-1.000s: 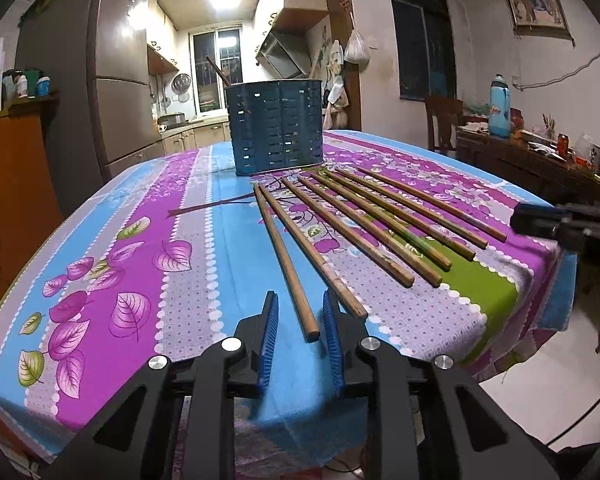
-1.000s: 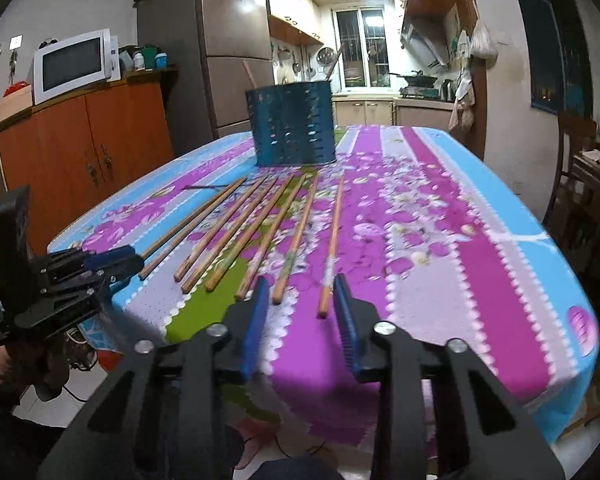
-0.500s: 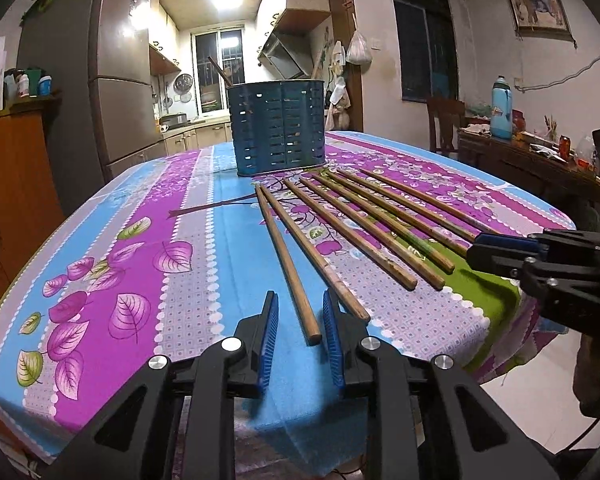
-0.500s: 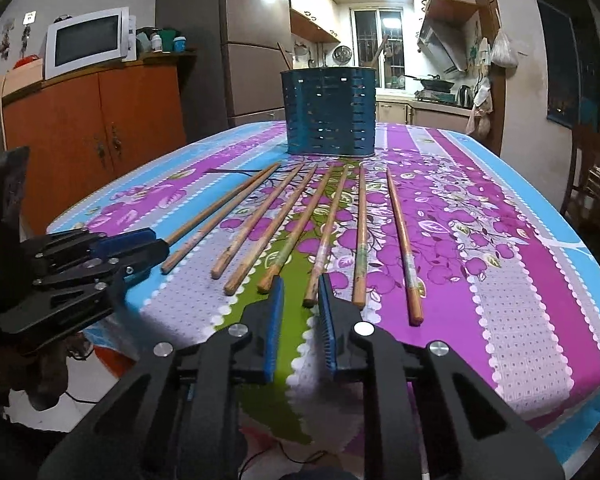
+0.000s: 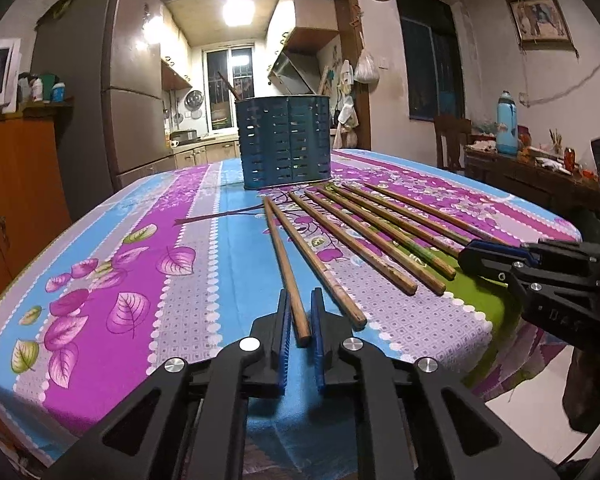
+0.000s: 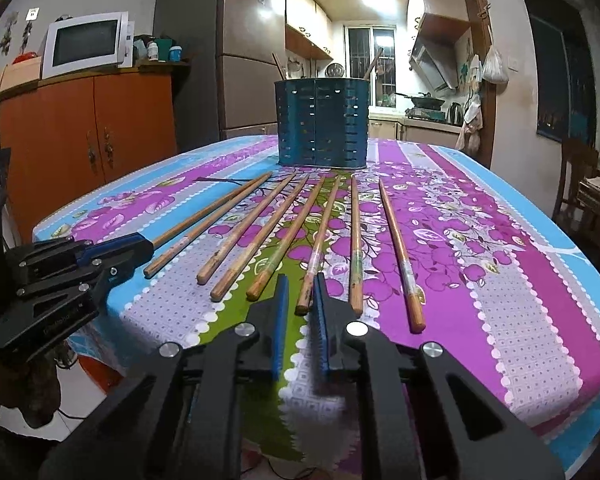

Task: Organize utensils
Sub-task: 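Close the right tool on another chopstick while the left tool grasps one too, then lower the chopstick in the right tool into the holder while the left tool lowers its chopstick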

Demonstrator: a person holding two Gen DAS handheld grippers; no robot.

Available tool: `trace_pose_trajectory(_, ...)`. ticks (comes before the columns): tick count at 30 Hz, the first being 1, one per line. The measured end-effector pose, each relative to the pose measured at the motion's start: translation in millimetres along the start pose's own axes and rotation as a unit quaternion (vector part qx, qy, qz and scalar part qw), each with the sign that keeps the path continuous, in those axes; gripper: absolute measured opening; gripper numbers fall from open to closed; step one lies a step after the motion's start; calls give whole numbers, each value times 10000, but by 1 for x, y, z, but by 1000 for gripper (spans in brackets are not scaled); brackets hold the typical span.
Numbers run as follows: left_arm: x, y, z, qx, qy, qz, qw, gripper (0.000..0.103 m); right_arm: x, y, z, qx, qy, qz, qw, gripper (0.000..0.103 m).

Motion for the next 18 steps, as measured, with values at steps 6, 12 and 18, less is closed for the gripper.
trace_pose_trajectory(6, 1, 0, -1, -51, 57, -53, 10000, 8, 0, 0, 1, -86, -5, 54, 9999, 6)
trace_pose_trajectory(12, 4, 6, -8, -114, 88, -87, 9999, 8, -4, 10, -11, -217, -60, 89, 9997, 5)
trace_pose_trajectory(18, 10, 34, -33, -482, 74, -113, 9987, 8, -7, 48, -44, -637, -147, -120, 9978, 5)
Point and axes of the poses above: each gripper's, at about its wrist camera, not at the fingertips, and z roughly the way its jaws point, x to its left, y to its top, the point moved 4 cm from there along z, roughly the way its jaws point, and after that the axes turned 2 degrees about -x, right-handed, at the moved point
